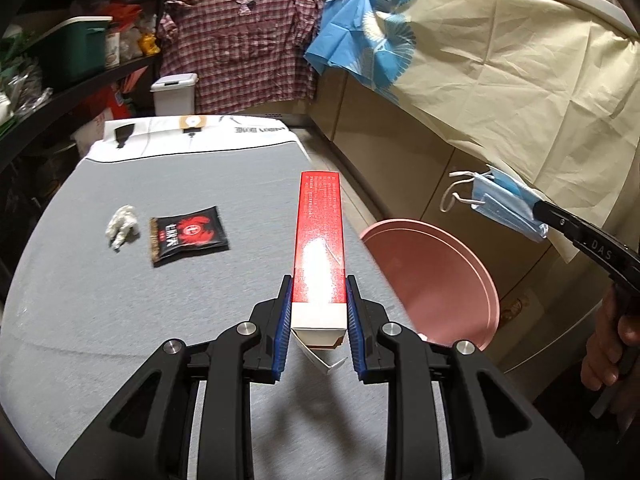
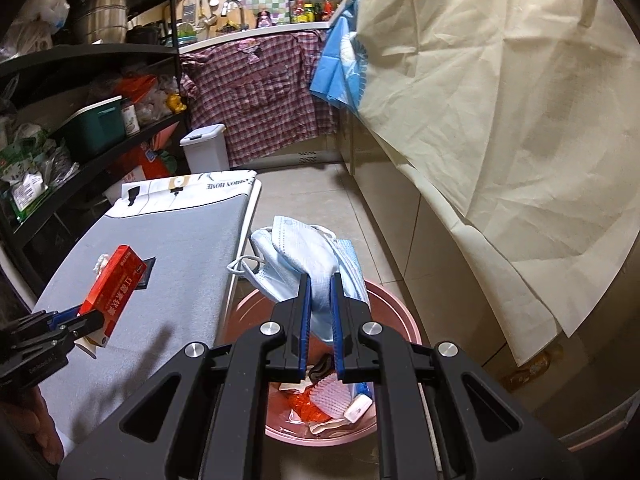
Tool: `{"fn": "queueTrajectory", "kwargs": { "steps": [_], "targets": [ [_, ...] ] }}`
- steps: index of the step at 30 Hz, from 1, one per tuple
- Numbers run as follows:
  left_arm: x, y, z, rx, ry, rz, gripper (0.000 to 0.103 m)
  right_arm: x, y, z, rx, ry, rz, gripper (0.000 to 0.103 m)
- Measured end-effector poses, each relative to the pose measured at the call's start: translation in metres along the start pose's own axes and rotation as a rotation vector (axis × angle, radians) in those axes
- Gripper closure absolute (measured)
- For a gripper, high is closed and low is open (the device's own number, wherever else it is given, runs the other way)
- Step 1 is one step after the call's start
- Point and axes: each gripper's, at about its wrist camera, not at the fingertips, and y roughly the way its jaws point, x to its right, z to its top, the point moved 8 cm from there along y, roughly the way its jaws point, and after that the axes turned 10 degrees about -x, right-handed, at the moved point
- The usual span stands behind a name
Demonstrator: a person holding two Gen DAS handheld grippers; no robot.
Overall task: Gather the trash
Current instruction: 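Open both tools to drop the red box and face mask into the bucket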
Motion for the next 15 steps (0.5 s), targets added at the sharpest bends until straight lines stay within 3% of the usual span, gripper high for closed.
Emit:
{"fn": "queueTrajectory", "kwargs": {
  "steps": [15],
  "targets": [
    [0.056, 0.033, 0.03, -0.021, 0.051, -0.073, 0.078, 0.026, 0.027, 0.001, -0.062, 0.094, -0.065, 0.093]
  ]
}}
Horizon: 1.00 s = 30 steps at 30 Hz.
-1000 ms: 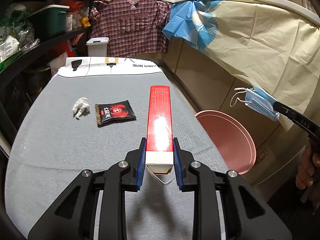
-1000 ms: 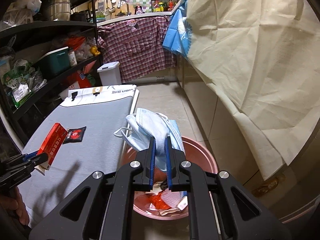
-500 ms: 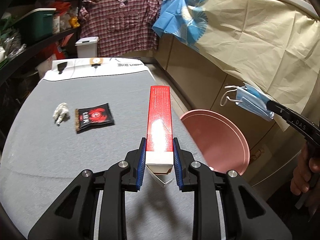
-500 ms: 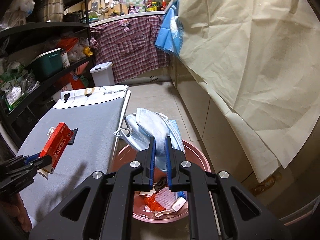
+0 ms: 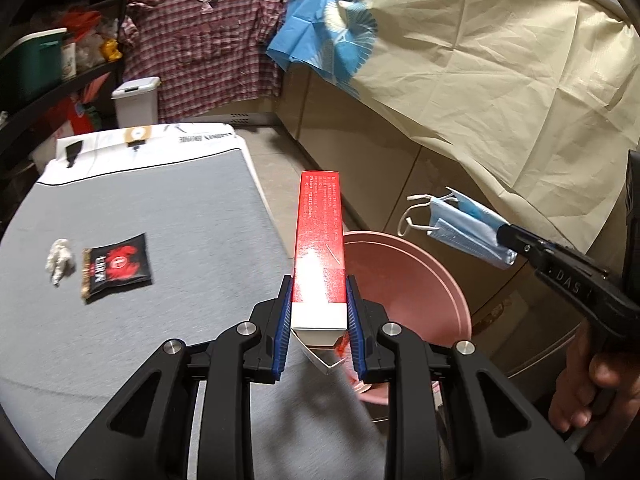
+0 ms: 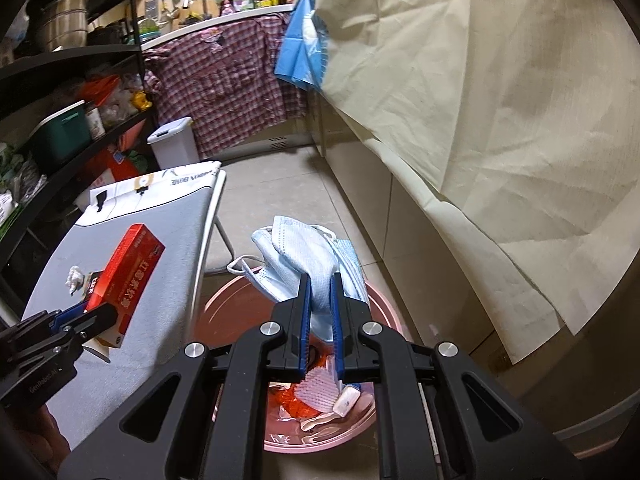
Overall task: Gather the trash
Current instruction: 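Open both tools to drop the red box and face mask into the bucket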
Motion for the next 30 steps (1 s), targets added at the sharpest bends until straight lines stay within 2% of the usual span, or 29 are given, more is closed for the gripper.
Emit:
{"fn": "queueTrajectory", "kwargs": {
  "steps": [10, 20, 23, 25, 27, 30],
  "targets": [
    [0.023, 0.035, 0.009, -0.04, -0.001, -0.033, 0.078, 0.009, 0.015, 0.004, -0.018, 0.032, -0.015, 0.093],
    [0.029, 0.062, 0.009, -0.081, 0.004, -0.048, 0.078, 0.011, 0.029, 0.007, -0.039, 0.047, -0.018, 0.093],
    [0.035, 0.071, 0.009, -0.101, 0.001, -0.094, 0.078, 0.01, 0.035, 0.007, -0.06, 0.044, -0.019, 0.086],
    [0.035, 0.072, 0.009, -0.102, 0.0, -0.103, 0.073, 0.011, 0.039, 0.007, -0.066, 0.05, -0.017, 0.069],
    [0.033, 0.072, 0.009, -0.098, -0.003, -0.096, 0.068, 0.013, 0.04, 0.007, -0.063, 0.059, -0.029, 0.062],
    [0.027, 0.068, 0.009, -0.091, -0.012, -0.089, 0.068, 0.016, 0.042, 0.008, -0.064, 0.069, -0.031, 0.062]
  ]
}}
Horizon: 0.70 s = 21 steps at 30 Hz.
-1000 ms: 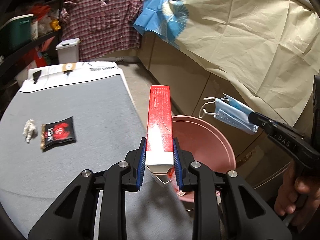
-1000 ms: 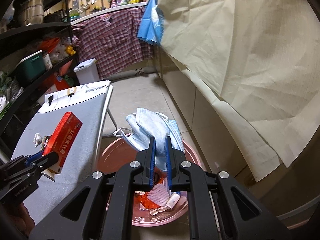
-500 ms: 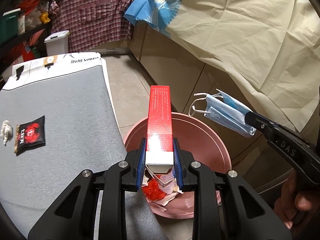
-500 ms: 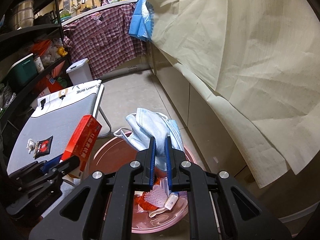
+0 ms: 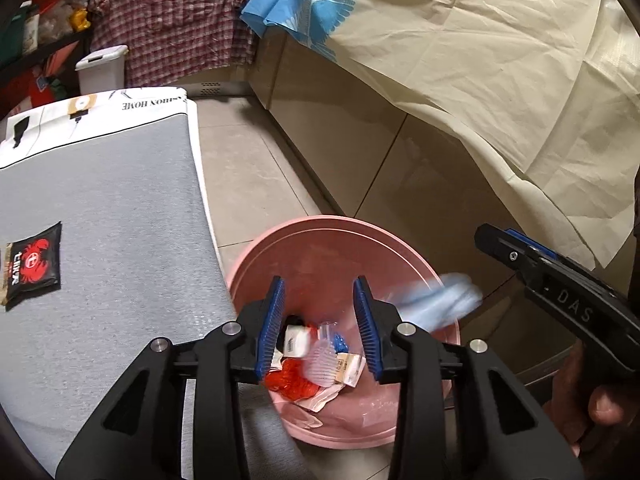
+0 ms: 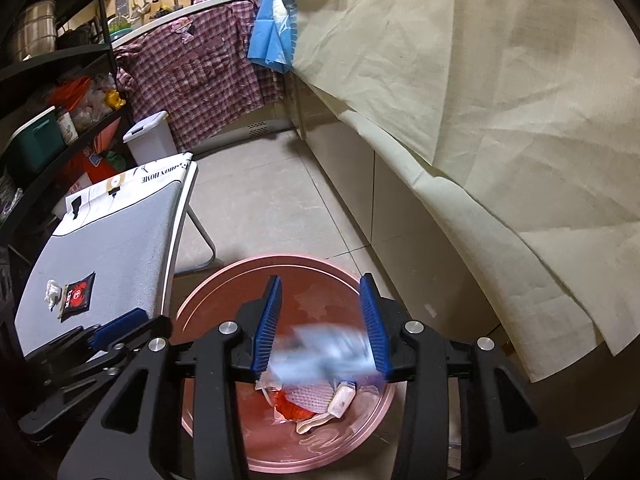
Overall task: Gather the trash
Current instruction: 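Open both tools to drop the red box and face mask into the bucket, then move both open tools back over the ironing board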
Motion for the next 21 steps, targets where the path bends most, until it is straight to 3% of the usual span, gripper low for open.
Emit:
{"fn": "queueTrajectory", "kwargs": {
  "steps": [7, 14, 21],
  "targets": [
    [-0.011, -0.029, -0.001, 0.03, 0.0, 0.026, 0.068, -0.005, -0.005, 0.001, 0.026, -0.022, 0.011, 0.062],
    [-0.034, -0.085, -0.003, 0.087, 0.01, 0.078, 0.068, -0.016, -0.026, -0.002, 0.068, -0.07, 0.038, 0.062],
    [-0.102, -0.155, -0.003, 0.129, 0.017, 0.16, 0.069, -0.037, -0.057, -0.014, 0.12, -0.153, 0.081, 0.063]
  ]
}}
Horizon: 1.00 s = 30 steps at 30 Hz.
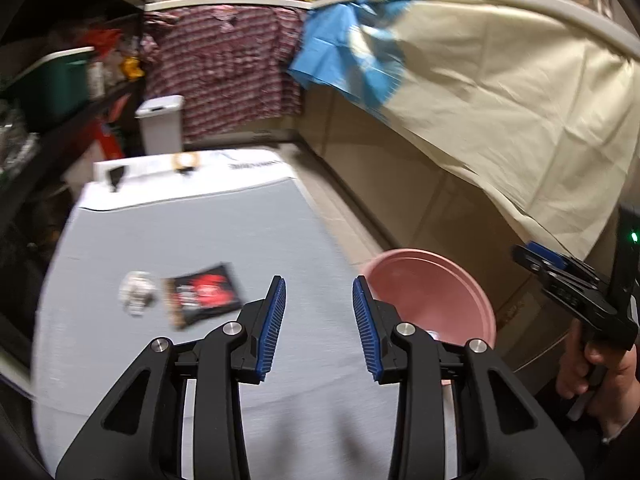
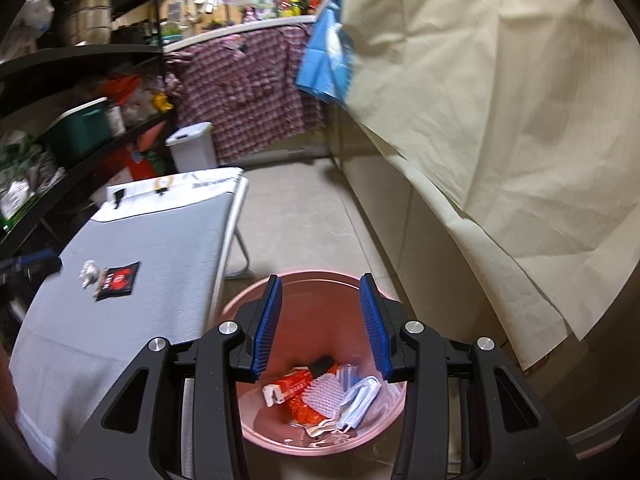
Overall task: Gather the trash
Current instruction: 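Move both open tools back over the ironing board, then grasp the white tissue with the left tool while the right tool grasps the red snack packet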
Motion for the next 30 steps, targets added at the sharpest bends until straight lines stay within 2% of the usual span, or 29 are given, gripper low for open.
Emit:
{"fn": "queueTrajectory", "kwargs": {
  "steps": [2, 7, 9, 11, 12, 17, 25, 30],
  "targets": [
    [-0.026, -0.012, 0.004, 0.009, -0.014, 0.026, 0.069, -0.01, -0.005, -0.001, 0.009, -0.028, 0.022, 0.067],
    [-0.09, -0.034, 0.013, 0.038, -0.015, 0.112, 0.07, -0.05, -0.012, 0.002, 0.02, -0.075, 0.119, 0.084],
    [-0.111, -0.035, 0.013, 0.047, -0.032, 0.132, 0.073, -0.07, -0.012, 0.004, 0.018, -0.079, 0.171, 0.089],
    [-0.132, -0.031, 0.012, 0.047, -0.078, 0.129, 0.082, -0.091, -0.007, 0.003, 0.001, -0.072, 0.234, 0.094],
    [-0.144, -0.027, 0.011, 0.046, -0.108, 0.125, 0.083, -0.104, -0.002, 0.001, -0.014, -0.067, 0.265, 0.096],
    [-0.176, -0.008, 0.007, 0.037, -0.186, 0.125, 0.086, -0.167, 0.03, -0.008, -0.098, -0.078, 0.387, 0.097],
    [-0.184, 0.028, -0.004, -0.03, -0.14, 0.133, 0.086, -0.242, 0.083, -0.022, -0.259, -0.02, 0.544, 0.093],
    [-0.182, 0.034, -0.005, -0.035, -0.098, 0.128, 0.086, -0.27, 0.123, -0.029, -0.356, 0.037, 0.569, 0.09]
  ]
}}
